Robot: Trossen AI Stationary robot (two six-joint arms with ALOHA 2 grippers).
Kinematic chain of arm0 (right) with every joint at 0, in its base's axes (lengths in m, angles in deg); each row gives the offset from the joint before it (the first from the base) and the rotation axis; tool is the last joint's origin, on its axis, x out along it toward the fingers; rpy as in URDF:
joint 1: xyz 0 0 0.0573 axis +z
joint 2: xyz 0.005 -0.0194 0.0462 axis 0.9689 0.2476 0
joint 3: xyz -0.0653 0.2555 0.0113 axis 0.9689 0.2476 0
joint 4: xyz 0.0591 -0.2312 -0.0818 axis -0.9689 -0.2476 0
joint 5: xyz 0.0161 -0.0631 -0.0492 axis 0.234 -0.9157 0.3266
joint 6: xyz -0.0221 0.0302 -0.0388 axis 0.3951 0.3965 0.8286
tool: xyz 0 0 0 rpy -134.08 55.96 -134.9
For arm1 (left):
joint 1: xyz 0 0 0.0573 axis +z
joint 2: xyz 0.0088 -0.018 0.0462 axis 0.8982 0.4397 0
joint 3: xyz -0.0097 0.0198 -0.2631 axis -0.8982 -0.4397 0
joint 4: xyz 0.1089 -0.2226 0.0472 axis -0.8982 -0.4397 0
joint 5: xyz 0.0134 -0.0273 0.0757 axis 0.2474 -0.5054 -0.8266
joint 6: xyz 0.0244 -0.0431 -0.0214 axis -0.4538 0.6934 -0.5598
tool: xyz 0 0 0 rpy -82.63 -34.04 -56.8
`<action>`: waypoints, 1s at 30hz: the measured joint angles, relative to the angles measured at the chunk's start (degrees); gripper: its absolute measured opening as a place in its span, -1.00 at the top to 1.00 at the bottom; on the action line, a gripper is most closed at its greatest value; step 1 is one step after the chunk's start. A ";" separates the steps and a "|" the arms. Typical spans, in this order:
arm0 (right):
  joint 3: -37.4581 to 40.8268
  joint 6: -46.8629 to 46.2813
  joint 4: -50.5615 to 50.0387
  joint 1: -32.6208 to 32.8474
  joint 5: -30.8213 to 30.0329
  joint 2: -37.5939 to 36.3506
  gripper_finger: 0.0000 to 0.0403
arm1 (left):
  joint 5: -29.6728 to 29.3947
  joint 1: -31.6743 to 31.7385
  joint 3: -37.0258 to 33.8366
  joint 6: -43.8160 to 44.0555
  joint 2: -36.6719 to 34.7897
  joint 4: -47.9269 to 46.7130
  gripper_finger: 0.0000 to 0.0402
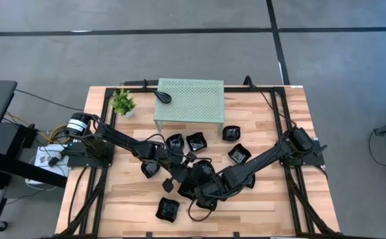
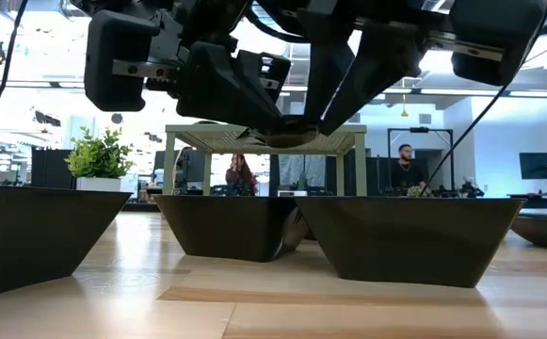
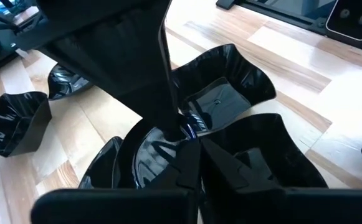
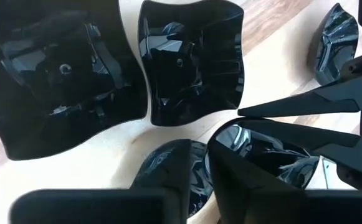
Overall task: Pick & Place Mini shaped plates
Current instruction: Stack the drop shaped plate on top of the other drop shaped plate on the shelf
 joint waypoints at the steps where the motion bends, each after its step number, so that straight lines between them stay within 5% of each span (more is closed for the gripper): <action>1: 0.00 -0.36 0.04 0.00 0.08 0.00 0.69 | -0.05 0.00 0.00 0.03 0.00 0.00 0.95; 10: 0.00 -0.90 -0.35 1.12 -3.30 -0.43 0.57 | -0.70 0.02 0.15 0.11 -0.04 -0.03 0.95; 16: -0.24 -3.63 -3.85 3.47 -11.36 -3.99 0.57 | -1.04 0.04 0.02 0.24 0.13 -0.55 0.95; 23: 0.13 -23.11 -16.52 6.12 -13.50 -13.18 0.57 | -3.70 -0.27 0.03 -2.89 -2.24 -2.90 0.96; 30: 9.61 -46.12 -17.37 7.40 -14.87 -22.01 0.58 | -14.15 0.66 4.16 -19.79 -16.66 -22.34 0.96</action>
